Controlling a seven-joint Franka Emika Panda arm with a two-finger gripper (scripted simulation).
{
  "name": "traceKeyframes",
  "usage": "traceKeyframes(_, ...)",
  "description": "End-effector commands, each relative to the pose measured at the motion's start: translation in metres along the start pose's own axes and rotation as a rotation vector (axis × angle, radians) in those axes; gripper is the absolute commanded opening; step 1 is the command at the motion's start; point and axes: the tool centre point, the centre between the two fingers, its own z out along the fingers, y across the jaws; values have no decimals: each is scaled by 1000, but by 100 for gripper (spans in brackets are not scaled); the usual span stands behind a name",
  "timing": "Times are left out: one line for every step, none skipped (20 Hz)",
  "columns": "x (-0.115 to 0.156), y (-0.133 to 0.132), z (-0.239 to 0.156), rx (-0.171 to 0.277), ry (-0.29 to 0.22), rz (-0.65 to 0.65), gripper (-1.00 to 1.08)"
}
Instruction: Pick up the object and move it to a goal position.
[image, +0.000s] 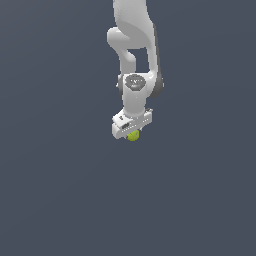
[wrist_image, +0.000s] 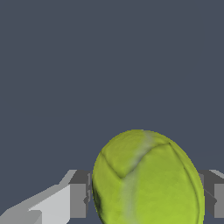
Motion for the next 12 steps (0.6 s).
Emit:
traceKeyframes(14, -26, -14, -1, 1, -1, -100)
traceKeyframes(20, -36, -20, -1, 1, -1, -100)
traceKeyframes(26, -47, -25, -1, 1, -1, -100)
traceKeyframes(32, -57, -31, -2, 1, -1, -100)
traceKeyframes(38, -68, -36, -2, 1, -1, -100)
traceKeyframes(44, -78, -42, -2, 1, -1, -100)
traceKeyframes(50, -88, -47, -2, 1, -1, -100)
traceKeyframes(56, -98, -53, -2, 1, -1, -100)
traceKeyframes(62, -109, -58, -2, 1, -1, -100)
traceKeyframes(68, -118, -64, -2, 1, -1, -100)
traceKeyframes(73, -127, -69, -1, 1, -1, -100)
traceKeyframes(79, -136, -73, -1, 1, -1, -100)
